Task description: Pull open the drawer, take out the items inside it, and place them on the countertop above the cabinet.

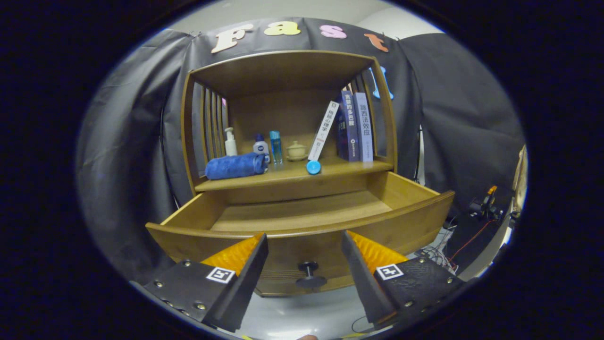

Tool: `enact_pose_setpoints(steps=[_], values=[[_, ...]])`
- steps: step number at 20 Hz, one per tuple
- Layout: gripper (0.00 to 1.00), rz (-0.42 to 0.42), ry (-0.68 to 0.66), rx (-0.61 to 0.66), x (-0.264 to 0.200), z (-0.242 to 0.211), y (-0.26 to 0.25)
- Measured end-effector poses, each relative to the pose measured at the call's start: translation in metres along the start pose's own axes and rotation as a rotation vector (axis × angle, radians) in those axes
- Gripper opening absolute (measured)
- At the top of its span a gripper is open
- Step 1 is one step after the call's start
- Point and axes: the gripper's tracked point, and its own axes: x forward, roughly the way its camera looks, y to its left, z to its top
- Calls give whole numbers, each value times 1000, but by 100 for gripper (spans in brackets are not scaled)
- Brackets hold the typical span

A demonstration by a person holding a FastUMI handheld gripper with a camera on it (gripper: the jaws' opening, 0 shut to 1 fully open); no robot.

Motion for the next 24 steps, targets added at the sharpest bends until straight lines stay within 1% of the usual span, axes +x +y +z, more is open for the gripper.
enact_pose_setpoints(steps=[2, 6, 20, 24], values=[[93, 31, 30, 13, 7, -11, 5], [95, 76, 12, 92, 11, -11, 7], [95, 103, 19, 130, 19, -10, 3], [95, 107, 25, 122, 27, -7, 3]])
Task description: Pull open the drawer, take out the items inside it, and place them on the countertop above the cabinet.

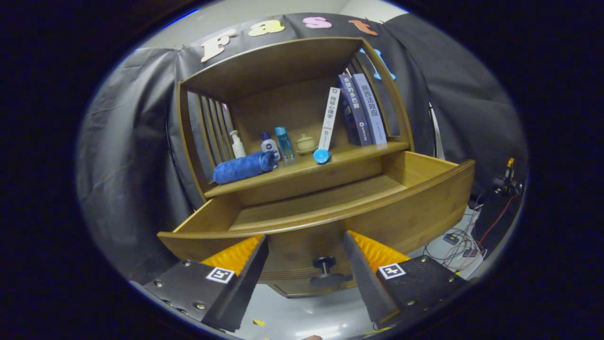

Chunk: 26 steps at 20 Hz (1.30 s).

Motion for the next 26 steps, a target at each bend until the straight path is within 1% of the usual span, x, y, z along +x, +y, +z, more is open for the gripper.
enact_pose_setpoints(steps=[4, 8, 9, 13, 19, 26], values=[[95, -6, -2, -14, 15, 8, 2], [95, -4, -25, -1, 26, 19, 1], [95, -3, -7, -8, 30, 14, 1], [95, 2, -6, -7, 45, 20, 1], [96, 7, -11, -2, 72, 26, 1], [96, 11, -26, 23, 90, 30, -2]])
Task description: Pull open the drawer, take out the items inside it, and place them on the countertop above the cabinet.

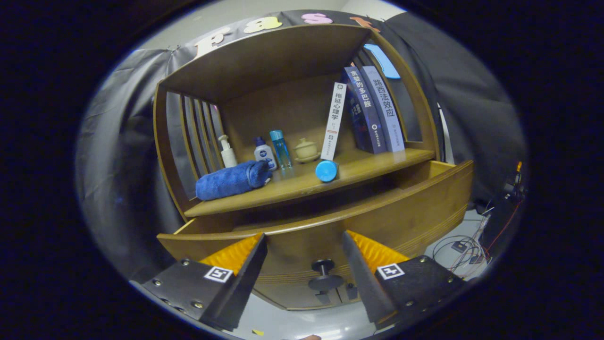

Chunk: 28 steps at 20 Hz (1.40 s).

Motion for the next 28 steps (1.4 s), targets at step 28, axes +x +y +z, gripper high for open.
enact_pose_setpoints(steps=[28], values=[[98, -49, 154, -176, 75, -12, 6]])
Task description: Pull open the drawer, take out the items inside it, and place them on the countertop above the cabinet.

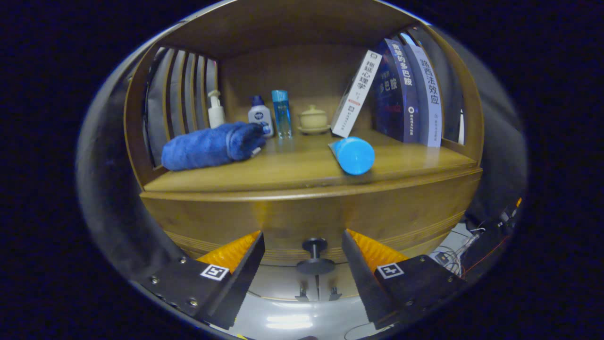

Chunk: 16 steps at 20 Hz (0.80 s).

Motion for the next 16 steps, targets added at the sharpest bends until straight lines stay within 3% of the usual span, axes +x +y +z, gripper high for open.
enact_pose_setpoints(steps=[5, 10, 16], values=[[98, -22, -98, -3, -36, 37, -1], [98, -59, -263, -18, -95, 104, -5], [98, -164, -435, -68, -180, 178, -25]])
